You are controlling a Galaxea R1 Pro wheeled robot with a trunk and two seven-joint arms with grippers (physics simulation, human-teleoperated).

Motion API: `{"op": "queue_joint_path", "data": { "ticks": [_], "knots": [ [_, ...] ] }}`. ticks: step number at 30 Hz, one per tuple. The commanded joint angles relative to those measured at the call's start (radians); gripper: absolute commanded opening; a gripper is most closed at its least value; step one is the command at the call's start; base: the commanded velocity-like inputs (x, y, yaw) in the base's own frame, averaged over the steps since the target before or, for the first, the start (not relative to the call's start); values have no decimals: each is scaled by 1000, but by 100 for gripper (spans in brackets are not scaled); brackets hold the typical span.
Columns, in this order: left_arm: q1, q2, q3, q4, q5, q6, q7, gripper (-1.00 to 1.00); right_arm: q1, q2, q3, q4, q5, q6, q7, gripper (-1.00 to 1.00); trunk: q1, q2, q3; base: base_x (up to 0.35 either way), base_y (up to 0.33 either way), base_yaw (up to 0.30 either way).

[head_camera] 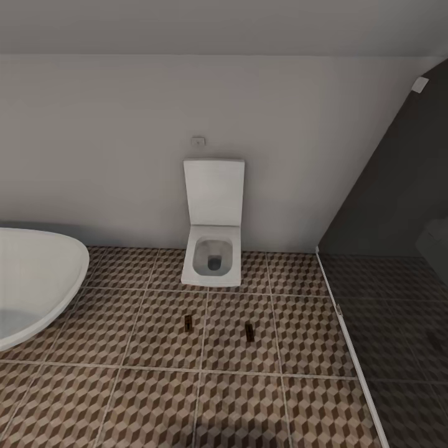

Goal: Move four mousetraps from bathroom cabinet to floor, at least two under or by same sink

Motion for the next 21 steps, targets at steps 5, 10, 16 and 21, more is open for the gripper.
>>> {"op": "queue_joint_path", "data": {
  "ticks": [5, 10, 16, 21],
  "knots": [
    [-1, -1, -9, 3, 3, -4, 4, 100, -1, 0, 3, 1, -4, -3, 4, 100, 0, -2, -1, 0, 0, 0],
    [-1, -1, -9, 3, 3, -4, 4, 100, -1, 0, 3, 1, -4, -3, 4, 100, 0, -2, -1, 0, 0, 0],
    [-1, -1, -9, 3, 3, -4, 4, 100, -1, 0, 3, 1, -4, -3, 4, 100, 0, -2, -1, 0, 0, 0],
    [-1, -1, -9, 3, 3, -4, 4, 100, -1, 0, 3, 1, -4, -3, 4, 100, 0, -2, -1, 0, 0, 0]
  ]
}}
